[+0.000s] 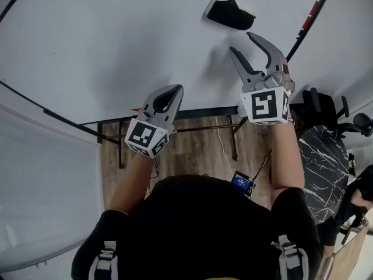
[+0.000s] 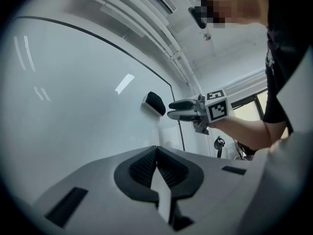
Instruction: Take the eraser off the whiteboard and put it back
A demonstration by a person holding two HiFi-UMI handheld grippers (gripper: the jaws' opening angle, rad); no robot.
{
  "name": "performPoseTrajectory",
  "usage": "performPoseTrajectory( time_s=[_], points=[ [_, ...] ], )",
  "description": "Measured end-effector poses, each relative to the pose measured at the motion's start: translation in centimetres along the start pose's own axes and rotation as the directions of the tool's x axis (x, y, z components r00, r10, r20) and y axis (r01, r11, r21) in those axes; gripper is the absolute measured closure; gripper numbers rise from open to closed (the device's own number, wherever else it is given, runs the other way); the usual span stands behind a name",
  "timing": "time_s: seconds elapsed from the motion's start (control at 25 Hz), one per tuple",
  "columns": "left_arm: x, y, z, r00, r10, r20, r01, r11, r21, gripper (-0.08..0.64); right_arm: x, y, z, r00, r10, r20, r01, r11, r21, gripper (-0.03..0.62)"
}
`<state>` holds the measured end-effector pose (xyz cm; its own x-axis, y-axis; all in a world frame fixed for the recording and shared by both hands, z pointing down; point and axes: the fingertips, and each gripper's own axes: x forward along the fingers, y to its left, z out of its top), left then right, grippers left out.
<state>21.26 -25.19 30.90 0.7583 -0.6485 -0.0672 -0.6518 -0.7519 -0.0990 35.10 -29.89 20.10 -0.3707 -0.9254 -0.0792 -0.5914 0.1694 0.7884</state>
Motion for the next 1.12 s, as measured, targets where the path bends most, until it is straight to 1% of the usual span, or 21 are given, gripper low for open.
performPoseTrajectory(
  time_s=[0.12, 0.28, 0.4, 0.6, 0.8, 0.92, 1.12],
  points=[
    [-0.1, 0.3, -0.3, 1.0, 0.021, -0.004, -0.021, 1.0, -0.01, 0.555, 1.3, -1.5, 0.6, 1.0, -0.019, 0.004, 0.02, 0.998, -0.06, 0.341],
    [-0.2, 0.6, -0.6, 0.999, 0.041, -0.015, -0.041, 0.999, -0.014, 0.555, 3.3, -3.1, 1.5, 1.0, -0.007, 0.003, 0.008, 0.994, -0.11, 0.278],
    [-0.2, 0.9, -0.7, 0.998, 0.052, -0.019, -0.053, 0.999, -0.009, 0.555, 4.4, -3.6, 2.0, 1.0, -0.001, 0.0, 0.001, 0.989, -0.145, 0.268],
    [-0.2, 1.4, -0.6, 0.998, 0.066, -0.017, -0.066, 0.998, -0.008, 0.557, 5.6, -3.0, 2.1, 1.0, 0.021, -0.007, -0.022, 0.986, -0.165, 0.272],
    [-0.4, 1.8, -0.2, 0.998, 0.069, -0.005, -0.069, 0.998, -0.012, 0.557, 6.5, -3.1, 2.0, 1.0, -0.005, -0.031, -0.001, 0.981, -0.192, 0.303],
    [-0.3, 2.1, -0.2, 0.997, 0.073, -0.004, -0.073, 0.997, 0.006, 0.557, 6.7, -3.0, 1.9, 0.999, -0.007, -0.034, 0.0, 0.977, -0.211, 0.341],
    [0.0, 1.6, -0.2, 0.998, 0.068, -0.013, -0.068, 0.997, 0.048, 0.557, 6.4, -3.0, 2.0, 0.999, -0.004, -0.045, -0.006, 0.972, -0.235, 0.357]
  ],
)
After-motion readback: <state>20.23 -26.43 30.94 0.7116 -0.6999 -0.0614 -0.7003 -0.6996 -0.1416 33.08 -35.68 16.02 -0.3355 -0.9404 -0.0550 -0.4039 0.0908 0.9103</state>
